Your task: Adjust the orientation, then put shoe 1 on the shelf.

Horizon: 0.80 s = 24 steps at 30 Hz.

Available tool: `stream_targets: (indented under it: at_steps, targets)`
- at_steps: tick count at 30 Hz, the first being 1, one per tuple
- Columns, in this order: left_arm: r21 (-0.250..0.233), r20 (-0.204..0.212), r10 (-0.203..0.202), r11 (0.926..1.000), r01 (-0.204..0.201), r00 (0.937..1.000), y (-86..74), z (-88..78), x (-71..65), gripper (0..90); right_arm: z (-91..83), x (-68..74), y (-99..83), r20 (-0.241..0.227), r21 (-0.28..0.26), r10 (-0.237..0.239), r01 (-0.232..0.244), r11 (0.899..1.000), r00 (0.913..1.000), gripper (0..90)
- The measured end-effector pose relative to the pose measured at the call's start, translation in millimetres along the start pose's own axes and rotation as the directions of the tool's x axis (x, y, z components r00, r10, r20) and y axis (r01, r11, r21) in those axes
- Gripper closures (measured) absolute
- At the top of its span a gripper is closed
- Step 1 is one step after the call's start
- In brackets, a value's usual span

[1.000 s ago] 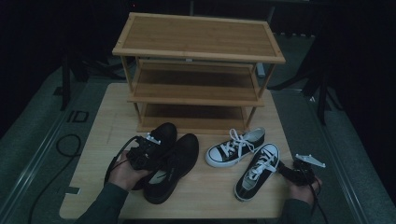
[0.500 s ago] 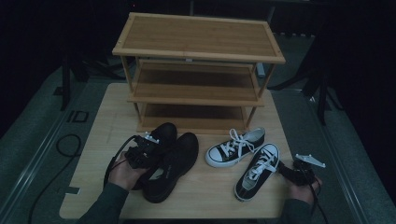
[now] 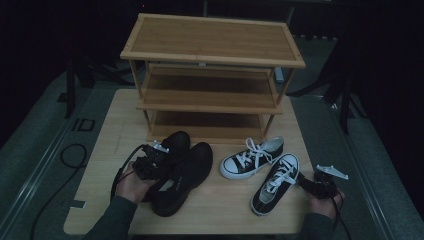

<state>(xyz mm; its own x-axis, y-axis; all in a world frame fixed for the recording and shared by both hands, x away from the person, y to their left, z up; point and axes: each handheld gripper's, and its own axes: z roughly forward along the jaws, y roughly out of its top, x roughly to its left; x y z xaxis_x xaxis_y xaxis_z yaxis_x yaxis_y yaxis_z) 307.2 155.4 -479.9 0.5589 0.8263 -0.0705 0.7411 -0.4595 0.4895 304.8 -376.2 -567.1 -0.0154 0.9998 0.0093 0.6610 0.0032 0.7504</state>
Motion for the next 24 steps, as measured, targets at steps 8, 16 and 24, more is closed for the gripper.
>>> stream_targets:
  at_steps: [8,16,24]
  targets:
    - [-0.017,-0.001,-0.002,0.9999,0.001,1.0,1.6,-1.6,-0.2,84.5,0.0,0.0,0.0,0.0,0.0,0.0,0.0,1.0,1.0,31.4]
    - [-0.043,-0.012,0.009,0.999,-0.01,0.9999,9.9,-9.9,-0.7,84.5,0.0,0.0,0.0,0.0,0.0,0.0,0.0,1.0,1.0,31.4]
    - [-0.056,-0.006,0.011,0.9984,-0.011,0.9999,17.3,-9.4,-2.1,84.4,0.0,-0.1,0.0,0.0,0.0,-0.001,0.001,1.0,1.0,31.4]
